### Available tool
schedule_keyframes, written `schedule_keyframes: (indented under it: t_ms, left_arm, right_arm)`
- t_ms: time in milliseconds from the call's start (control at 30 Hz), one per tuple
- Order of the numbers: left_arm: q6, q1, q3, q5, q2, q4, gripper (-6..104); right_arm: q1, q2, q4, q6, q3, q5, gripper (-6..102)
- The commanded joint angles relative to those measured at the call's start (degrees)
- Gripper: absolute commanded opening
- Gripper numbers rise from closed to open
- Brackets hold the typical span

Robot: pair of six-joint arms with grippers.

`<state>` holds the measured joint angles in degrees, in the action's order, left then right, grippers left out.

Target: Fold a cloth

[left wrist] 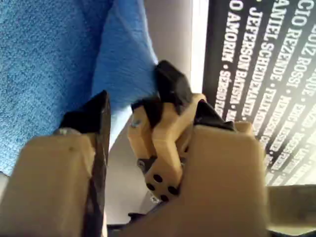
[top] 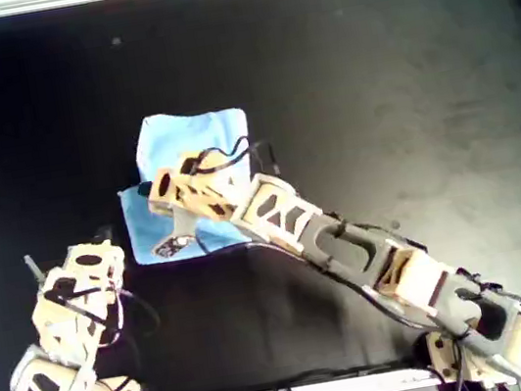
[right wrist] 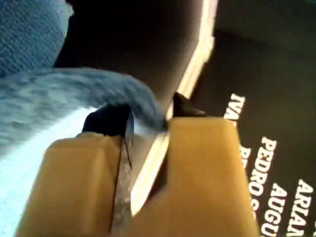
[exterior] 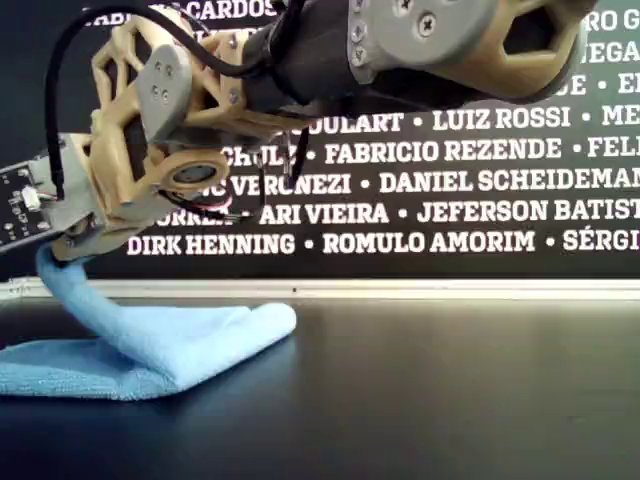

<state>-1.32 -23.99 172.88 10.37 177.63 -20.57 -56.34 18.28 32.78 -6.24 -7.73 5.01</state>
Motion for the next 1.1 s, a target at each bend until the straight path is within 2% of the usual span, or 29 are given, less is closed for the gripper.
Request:
schedule_keyframes:
  t_ms: [0, 167, 233, 300, 467, 533, 667, 767, 967, 1000, 1067]
  left_arm:
    - [-0.18, 1.14, -1.67, 0.35, 0.88, 0.7, 61]
    - [-0.18, 1.32, -1.85, 0.35, 0.88, 0.7, 61]
    - [-0.18, 1.32, -1.93, 0.35, 0.88, 0.7, 61]
    - [-0.18, 1.32, -1.93, 0.44, 0.88, 0.7, 61]
    - [-0.18, 1.32, -1.93, 0.44, 0.88, 0.7, 61]
    - [-0.18, 1.32, -1.93, 0.44, 0.88, 0.7, 61]
    - [-0.18, 1.41, -2.02, 1.49, 0.88, 0.7, 60]
    - [-0.18, 1.41, -1.93, 5.8, 0.79, 0.7, 60]
    - [-0.18, 1.41, -2.11, 19.34, 0.79, 0.62, 61]
    - [-0.18, 1.32, -2.11, 21.18, 0.79, 0.62, 61]
    - [-0.18, 1.32, -2.55, 23.55, 0.79, 0.62, 61]
  right_arm:
    - [-0.26, 6.06, 3.52, 0.18, 4.75, -0.35, 39]
    - [0.7, 13.45, 18.9, 0.09, 4.48, -0.18, 39]
    - [1.23, 16.44, 26.28, -0.7, 5.27, -0.44, 36]
    - [2.9, 20.48, 33.31, -0.7, 5.27, 0.09, 28]
    - [9.23, 27.95, 43.77, -0.79, 5.27, 0.53, -4]
    - [12.22, 30.32, 45.62, 0.09, 5.27, 0.18, -3]
    - [18.37, 36.21, 48.08, 0.26, 3.52, -0.44, 2]
    - [22.32, 40.17, 50.98, 0.26, 3.6, -0.44, 2]
    - [31.73, 50.1, 54.05, 0.35, -1.85, -0.44, 2]
    - [33.4, 52.29, 54.05, 0.53, -4.57, -0.44, 2]
    - [36.21, 56.34, 54.05, 2.11, -10.9, -0.44, 2]
